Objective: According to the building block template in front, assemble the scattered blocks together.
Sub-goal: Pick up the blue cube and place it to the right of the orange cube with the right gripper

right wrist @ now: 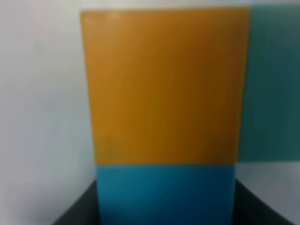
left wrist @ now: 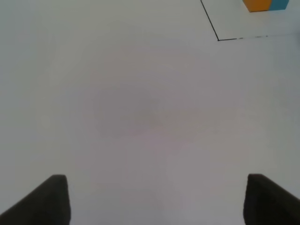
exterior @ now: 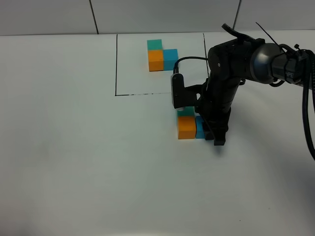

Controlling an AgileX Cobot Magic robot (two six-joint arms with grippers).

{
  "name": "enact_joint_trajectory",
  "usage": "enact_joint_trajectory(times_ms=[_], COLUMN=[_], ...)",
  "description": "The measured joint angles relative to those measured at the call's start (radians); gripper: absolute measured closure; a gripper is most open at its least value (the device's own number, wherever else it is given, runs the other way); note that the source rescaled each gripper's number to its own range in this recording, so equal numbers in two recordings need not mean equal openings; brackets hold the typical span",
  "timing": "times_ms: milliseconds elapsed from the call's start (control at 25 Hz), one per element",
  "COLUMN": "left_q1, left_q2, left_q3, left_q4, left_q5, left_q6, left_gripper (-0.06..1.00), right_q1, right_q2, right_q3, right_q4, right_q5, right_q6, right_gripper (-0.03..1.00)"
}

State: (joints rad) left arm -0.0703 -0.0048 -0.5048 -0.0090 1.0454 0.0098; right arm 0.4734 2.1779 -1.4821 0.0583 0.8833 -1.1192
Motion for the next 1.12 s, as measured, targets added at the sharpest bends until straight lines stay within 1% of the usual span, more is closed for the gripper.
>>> enact_joint_trajectory(times_ms=[520, 680, 1040, 1080, 1120], left_q1=[0.000, 0.000, 0.000, 0.000, 0.000], left_q2=[0.000, 0.000, 0.000, 0.000, 0.000], left_q3=[0.000, 0.000, 0.000, 0.000, 0.000], left_q4=[0.000, 0.000, 0.000, 0.000, 0.000], left_q5=[0.000, 0.000, 0.000, 0.000, 0.000], left_q6=[-0.001, -0.001, -0.001, -0.001, -0.001], left_gripper=[0.27, 0.27, 0.27, 0.27, 0.27], right_q1=[0.001, 0.001, 0.001, 0.001, 0.001], right_q2=[0.006, 0.008, 0.016, 0.016, 0.016], right_q3=[-0.003, -0.003, -0.003, -0.003, -0.003], right_q4=[0.004, 0.007, 0.007, 0.006, 0.006], right_q5=[-0.003, -0.005, -0.008, -0.009, -0.009], right_q6=[0.000, 0.038, 0.045, 0.043, 0.043], right_gripper=[0.95, 0.95, 0.95, 0.93, 0.89])
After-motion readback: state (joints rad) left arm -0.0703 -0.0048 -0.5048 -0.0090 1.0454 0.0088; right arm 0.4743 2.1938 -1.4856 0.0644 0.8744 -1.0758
